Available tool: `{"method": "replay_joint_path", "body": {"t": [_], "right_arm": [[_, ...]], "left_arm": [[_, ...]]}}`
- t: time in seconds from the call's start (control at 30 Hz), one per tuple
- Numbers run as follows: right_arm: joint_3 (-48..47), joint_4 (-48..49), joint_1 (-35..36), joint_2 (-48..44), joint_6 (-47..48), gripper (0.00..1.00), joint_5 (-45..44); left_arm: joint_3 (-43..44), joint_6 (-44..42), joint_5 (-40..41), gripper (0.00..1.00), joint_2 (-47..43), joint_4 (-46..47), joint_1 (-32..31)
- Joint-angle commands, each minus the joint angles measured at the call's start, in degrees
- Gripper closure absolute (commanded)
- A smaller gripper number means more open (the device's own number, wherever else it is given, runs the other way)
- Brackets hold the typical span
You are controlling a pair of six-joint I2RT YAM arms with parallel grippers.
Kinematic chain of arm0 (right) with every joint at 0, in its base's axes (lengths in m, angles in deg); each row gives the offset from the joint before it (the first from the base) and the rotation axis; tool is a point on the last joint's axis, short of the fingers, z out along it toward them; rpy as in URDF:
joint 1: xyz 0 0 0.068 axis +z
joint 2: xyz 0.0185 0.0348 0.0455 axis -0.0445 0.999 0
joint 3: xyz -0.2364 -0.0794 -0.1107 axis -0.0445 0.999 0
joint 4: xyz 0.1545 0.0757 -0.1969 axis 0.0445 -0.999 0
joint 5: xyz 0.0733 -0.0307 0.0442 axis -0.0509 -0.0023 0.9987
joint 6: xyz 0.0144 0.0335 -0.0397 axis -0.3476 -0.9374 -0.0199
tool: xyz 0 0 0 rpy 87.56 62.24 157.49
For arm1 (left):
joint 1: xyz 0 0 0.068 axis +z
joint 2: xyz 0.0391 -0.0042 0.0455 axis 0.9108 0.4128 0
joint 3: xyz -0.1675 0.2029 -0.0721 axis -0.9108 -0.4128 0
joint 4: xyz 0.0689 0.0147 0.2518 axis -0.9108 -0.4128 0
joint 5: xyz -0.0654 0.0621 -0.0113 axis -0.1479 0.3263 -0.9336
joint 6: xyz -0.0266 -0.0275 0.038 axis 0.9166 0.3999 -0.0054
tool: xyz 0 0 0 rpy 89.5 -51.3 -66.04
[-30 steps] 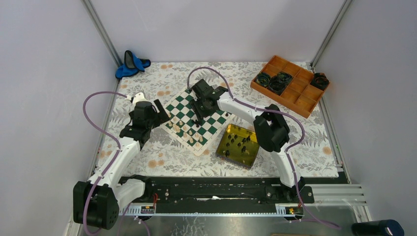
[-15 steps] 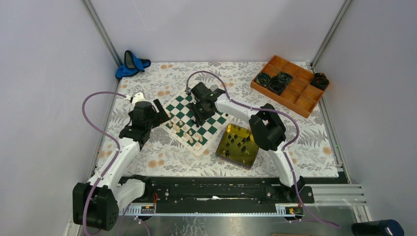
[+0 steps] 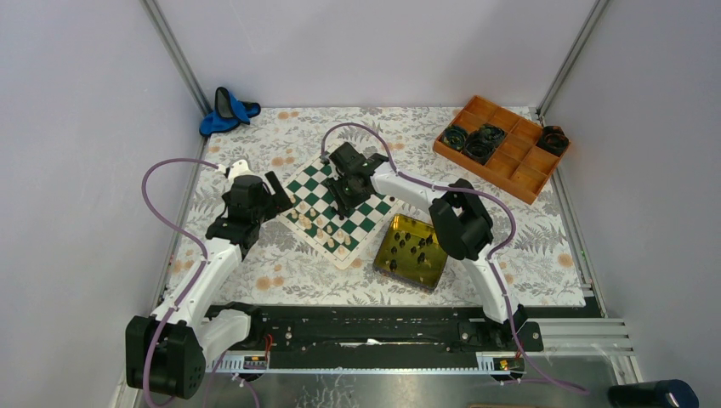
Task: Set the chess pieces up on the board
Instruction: Pick up the chess piece from the chessboard.
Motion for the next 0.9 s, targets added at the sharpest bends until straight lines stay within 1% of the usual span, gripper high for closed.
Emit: {"method": "replay_joint_path", "body": {"t": [0.0, 0.37, 0.73, 0.87], "right_arm": [[-3.0, 0.8, 0.6, 0.9, 0.7, 0.5, 1.1], [-3.4, 0.9, 0.6, 1.5, 0.4, 0.58, 1.3], [-2.7, 1.0, 0.6, 1.2, 0.3, 0.75, 0.7], [-2.1, 1.2, 0.6, 0.5, 0.4, 0.82, 0.4]], "left_arm": [[0.2, -0.7, 1.1, 0.01, -0.5, 1.9, -0.2], [0.4, -0.7, 0.9, 0.01, -0.4, 2.1, -0.3], [0.2, -0.7, 0.6, 0.01, -0.4, 2.2, -0.3], [0.2, -0.5, 0.4, 0.01, -0.4, 2.2, -0.3]]}}
